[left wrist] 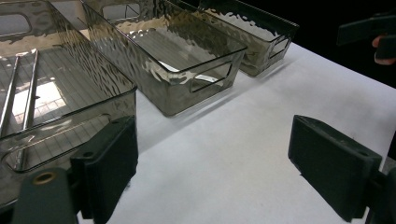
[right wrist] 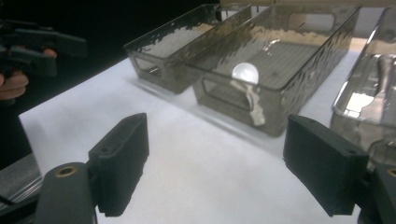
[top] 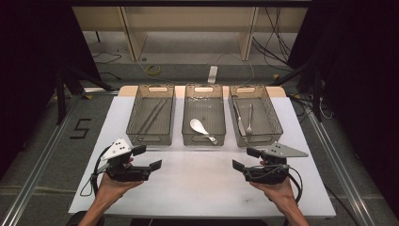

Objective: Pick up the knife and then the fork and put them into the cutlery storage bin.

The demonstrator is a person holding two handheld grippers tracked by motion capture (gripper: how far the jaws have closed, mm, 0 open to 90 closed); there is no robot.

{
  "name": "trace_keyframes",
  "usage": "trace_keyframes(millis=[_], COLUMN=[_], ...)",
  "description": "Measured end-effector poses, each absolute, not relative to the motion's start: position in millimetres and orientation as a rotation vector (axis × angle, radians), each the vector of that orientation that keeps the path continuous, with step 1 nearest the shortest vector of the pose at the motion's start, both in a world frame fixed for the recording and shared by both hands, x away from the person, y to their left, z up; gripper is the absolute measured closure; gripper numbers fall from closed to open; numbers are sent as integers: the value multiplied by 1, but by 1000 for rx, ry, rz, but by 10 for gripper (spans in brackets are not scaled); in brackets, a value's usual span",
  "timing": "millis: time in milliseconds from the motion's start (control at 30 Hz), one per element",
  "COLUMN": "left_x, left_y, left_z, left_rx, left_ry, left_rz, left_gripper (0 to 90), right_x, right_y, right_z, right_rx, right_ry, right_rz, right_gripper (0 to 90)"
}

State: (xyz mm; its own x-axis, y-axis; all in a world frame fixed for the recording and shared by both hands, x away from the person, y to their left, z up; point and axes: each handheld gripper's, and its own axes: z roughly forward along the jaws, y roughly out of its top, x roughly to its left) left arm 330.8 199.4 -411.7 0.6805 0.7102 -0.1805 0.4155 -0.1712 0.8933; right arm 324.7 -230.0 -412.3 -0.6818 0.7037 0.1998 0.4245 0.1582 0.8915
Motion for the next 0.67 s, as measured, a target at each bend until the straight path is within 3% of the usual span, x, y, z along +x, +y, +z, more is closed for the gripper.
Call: trace_keyframes(millis=[667], left_x=[329], left_y=[197], left_z=[-411], left_rx=[1810], left_ry=[865], left_rz=[322], left_gripper=[157], right_x=[309], right_y=[-233], right_z=[-428], right_rx=[1094], right_ry=[2157], right_rz=[1494], right_gripper=[202])
